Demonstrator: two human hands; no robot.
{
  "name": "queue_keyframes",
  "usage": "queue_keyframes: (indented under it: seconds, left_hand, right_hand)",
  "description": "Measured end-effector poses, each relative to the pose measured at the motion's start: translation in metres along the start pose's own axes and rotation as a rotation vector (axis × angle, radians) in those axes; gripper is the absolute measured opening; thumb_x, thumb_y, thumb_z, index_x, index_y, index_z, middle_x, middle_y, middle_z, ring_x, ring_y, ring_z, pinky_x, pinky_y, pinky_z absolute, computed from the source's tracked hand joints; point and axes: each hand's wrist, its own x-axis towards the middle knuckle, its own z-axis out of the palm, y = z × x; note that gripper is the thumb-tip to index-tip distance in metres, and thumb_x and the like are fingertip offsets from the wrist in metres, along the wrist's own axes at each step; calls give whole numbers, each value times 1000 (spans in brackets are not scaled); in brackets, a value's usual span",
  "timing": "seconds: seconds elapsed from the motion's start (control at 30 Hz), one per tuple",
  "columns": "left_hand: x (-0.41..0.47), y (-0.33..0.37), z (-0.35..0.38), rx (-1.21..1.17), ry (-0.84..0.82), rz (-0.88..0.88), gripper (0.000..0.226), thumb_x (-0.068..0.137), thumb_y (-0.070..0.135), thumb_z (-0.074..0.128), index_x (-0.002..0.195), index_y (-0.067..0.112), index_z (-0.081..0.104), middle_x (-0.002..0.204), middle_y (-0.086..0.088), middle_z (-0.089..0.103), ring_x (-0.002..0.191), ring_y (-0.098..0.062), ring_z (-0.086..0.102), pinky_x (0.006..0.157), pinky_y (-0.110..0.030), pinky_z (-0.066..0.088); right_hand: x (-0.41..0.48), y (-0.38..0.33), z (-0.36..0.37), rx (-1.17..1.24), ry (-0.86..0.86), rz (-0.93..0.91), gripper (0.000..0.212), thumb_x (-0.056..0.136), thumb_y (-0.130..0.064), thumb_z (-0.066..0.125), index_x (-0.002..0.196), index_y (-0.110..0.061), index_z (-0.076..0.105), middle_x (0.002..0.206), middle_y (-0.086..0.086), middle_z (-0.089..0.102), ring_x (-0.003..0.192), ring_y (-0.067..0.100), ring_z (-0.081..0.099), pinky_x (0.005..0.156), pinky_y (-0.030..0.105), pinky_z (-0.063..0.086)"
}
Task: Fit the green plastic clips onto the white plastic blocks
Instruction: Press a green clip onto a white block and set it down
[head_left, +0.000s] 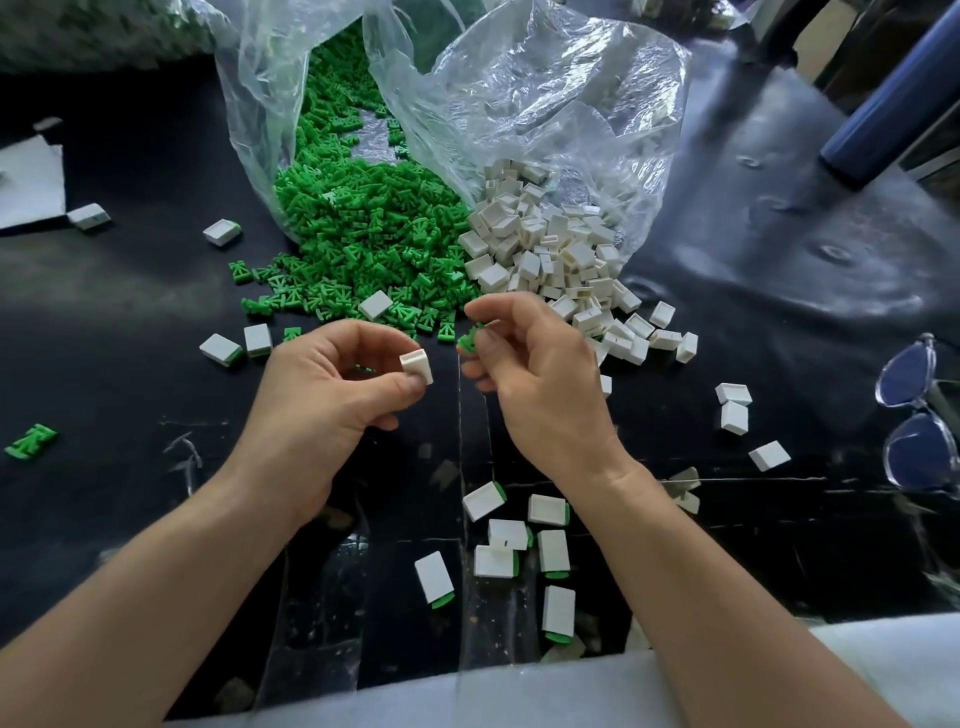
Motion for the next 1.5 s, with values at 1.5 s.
queue_keyframes:
  seconds: [1.5]
  left_hand:
    - [-5, 4, 2, 17, -94, -18, 19, 62, 18, 68, 78, 8, 68, 62, -6, 70, 54, -11, 66, 49, -17, 52]
  right_hand:
    - [-6, -5, -7, -209, -283, -74, 19, 94, -16, 49, 77, -9, 54, 68, 3, 53, 69, 22, 51, 67, 42, 45]
